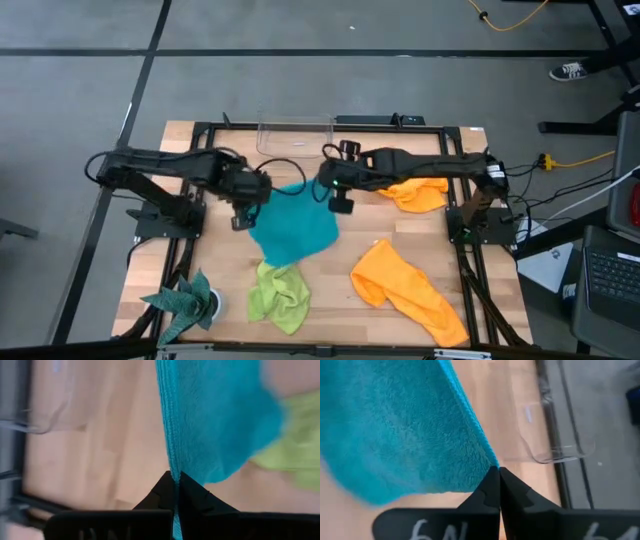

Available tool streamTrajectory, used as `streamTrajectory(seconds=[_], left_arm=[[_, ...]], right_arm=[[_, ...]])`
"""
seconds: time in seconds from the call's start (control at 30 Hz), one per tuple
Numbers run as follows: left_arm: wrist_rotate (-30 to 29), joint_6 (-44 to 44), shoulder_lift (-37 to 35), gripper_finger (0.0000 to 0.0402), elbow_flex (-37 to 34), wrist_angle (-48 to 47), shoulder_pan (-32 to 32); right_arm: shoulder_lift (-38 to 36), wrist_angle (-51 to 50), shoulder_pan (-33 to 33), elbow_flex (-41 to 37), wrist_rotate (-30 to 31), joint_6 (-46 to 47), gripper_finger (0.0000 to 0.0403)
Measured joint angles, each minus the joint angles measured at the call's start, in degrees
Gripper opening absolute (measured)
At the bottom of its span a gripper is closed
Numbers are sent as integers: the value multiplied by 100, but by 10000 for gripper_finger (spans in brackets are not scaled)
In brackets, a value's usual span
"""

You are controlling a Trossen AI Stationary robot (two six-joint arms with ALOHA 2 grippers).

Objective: Fold microfiber towels
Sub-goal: Fold the blue microfiber cloth

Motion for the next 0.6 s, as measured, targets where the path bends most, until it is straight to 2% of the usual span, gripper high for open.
streamTrajectory(seconds=[0.13,0.27,0.47,0.6], left_arm=[[-621,706,3,0,-752,414,658],[-731,1282,2,0,-1267,1041,1264],[-970,1539,0,0,-1490,1610,1767],[-684,1229,-6,0,-1392,1580,1757]], right_arm=[[-7,1046,-469,-731,83,-247,0],[-11,1741,-857,-1142,46,-395,0],[-9,1843,-1147,-1192,-27,-409,0],[-39,1725,-1179,-1194,-668,-234,0]])
